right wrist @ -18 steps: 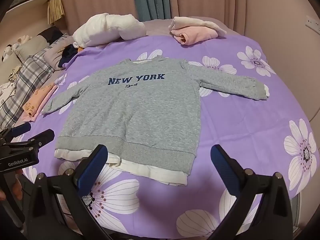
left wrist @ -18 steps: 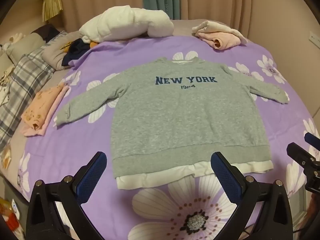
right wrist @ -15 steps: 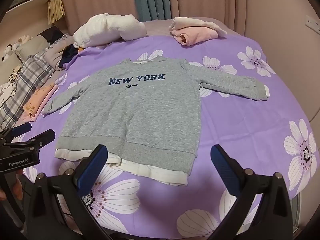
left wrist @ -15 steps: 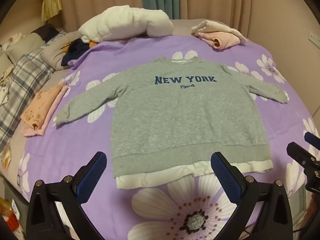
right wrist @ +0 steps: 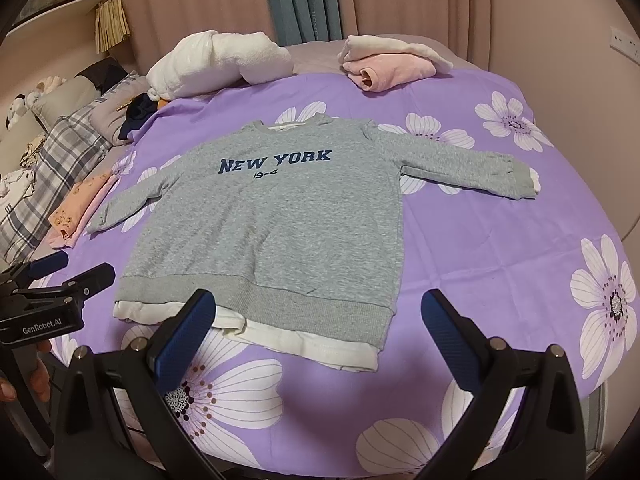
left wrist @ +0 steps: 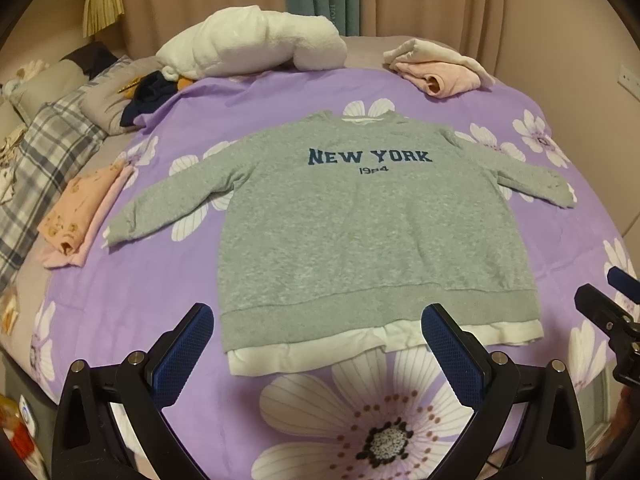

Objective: Fold small clothes

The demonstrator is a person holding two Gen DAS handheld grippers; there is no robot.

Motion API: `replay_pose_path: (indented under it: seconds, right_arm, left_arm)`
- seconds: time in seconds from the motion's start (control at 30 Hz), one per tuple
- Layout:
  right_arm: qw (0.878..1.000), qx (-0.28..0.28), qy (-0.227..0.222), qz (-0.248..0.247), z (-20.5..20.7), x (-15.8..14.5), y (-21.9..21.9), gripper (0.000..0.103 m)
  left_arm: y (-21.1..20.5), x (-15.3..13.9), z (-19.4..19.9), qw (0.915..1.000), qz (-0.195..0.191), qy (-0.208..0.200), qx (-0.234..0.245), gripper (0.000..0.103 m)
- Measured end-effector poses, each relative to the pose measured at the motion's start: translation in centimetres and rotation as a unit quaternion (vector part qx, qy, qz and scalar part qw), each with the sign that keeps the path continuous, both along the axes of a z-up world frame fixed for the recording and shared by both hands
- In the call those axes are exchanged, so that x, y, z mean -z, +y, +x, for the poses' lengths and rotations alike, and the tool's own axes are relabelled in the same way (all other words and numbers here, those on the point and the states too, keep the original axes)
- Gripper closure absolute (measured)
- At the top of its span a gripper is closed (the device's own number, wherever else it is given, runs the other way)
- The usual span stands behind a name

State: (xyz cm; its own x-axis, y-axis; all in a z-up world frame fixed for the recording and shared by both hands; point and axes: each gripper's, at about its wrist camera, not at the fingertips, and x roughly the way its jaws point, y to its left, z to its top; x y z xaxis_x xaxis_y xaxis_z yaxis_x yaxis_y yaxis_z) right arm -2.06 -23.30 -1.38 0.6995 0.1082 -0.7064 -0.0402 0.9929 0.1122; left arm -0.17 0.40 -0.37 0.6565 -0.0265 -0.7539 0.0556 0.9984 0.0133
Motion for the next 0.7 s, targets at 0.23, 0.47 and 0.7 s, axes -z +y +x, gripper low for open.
replay_pose_path:
  seconds: [0.23, 0.47, 0.7]
  right_arm:
    - [1.000, 0.001, -0.001, 0.015, 0.18, 0.47, -0.62, 0.000]
    - [1.000, 0.002, -0.002, 0.022, 0.21, 0.52, -0.69, 0.000]
    - [1.000, 0.002, -0.003, 0.019, 0.22, 0.57, -0.68, 0.000]
  left_arm:
    - [-0.25, 0.12, 0.01, 1.0000, 0.008, 0.006, -0.001, 0.000]
    - [-0.27, -0.02, 0.03, 1.0000, 0.001, -0.005, 0.000, 0.000]
    - [-0.30, -0.07, 0.07, 1.0000, 0.001, -0.006, 0.000, 0.000]
